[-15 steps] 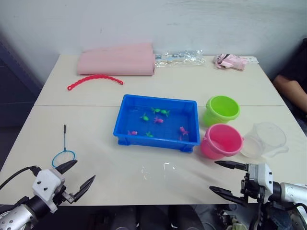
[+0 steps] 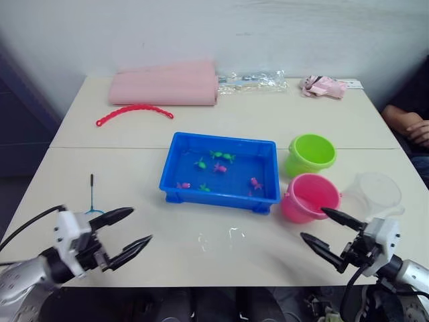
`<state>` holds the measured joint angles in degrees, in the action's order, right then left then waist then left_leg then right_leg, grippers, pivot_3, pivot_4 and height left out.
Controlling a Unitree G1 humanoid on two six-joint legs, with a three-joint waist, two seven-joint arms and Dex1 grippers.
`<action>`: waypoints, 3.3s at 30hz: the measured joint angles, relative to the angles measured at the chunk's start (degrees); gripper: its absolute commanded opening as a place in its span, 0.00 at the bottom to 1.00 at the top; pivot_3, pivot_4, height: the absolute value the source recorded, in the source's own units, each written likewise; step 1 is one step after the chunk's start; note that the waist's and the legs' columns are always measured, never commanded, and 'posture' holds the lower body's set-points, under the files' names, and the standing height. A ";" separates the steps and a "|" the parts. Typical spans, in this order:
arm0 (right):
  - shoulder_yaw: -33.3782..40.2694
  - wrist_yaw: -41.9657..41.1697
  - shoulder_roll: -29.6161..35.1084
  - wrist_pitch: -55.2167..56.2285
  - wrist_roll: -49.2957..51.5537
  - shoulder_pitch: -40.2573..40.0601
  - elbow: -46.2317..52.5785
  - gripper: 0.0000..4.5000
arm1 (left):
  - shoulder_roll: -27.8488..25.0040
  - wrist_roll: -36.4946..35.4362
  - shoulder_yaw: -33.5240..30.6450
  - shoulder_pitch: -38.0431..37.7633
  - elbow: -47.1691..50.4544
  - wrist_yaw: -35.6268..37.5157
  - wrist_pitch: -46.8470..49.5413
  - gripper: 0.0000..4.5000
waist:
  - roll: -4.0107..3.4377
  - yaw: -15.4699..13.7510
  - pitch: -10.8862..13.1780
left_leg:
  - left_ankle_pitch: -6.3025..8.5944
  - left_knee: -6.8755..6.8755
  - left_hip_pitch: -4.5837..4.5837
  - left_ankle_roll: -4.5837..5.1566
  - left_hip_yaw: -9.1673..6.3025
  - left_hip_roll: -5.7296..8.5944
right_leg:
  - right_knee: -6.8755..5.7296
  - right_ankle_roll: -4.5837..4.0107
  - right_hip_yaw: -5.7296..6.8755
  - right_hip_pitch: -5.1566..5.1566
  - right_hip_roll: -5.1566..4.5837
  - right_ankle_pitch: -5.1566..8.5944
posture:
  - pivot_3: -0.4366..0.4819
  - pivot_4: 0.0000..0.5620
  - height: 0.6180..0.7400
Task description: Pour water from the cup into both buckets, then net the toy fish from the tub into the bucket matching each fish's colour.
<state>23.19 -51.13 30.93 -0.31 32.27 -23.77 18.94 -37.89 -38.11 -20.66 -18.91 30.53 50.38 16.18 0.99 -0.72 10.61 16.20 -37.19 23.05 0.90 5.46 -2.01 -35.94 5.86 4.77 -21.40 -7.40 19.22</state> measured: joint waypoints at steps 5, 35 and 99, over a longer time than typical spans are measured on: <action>10.85 7.98 -6.12 -4.04 5.33 -13.67 7.19 1.00 | 3.91 -0.98 10.88 11.56 2.28 -3.32 4.68 0.99 | -0.43 -0.99 -0.35 | -0.09 0.05 -0.02 -0.11 0.01 0.17 | 0.02 0.06 -0.07 0.04 0.05 -0.01 | 0.48 0.27 1.00; 16.42 39.08 -10.05 -15.81 2.22 12.60 -17.02 1.00 | 6.51 -2.53 19.49 27.44 2.76 -9.03 14.40 0.99 | -0.78 0.78 -0.58 | 0.03 0.19 -0.67 -0.02 0.38 0.07 | 0.02 0.10 -0.55 0.42 0.33 0.07 | 0.48 0.27 1.00; 11.40 24.89 9.00 4.46 -13.30 22.25 -29.69 0.01 | 6.77 1.23 20.21 30.85 -3.07 -5.28 9.36 1.00 | -0.93 2.15 -0.42 | -0.06 0.27 -0.68 -0.45 0.83 -0.34 | 0.10 0.14 -1.11 0.14 0.87 0.04 | 0.48 0.27 1.00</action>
<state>34.59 -26.24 39.93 4.15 18.97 -1.52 -10.76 -31.12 -36.88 -0.45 11.94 27.46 45.10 25.54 0.06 1.44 10.19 16.14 -36.91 22.36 0.45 6.29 -2.35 -35.84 6.00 3.66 -21.26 -6.53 19.26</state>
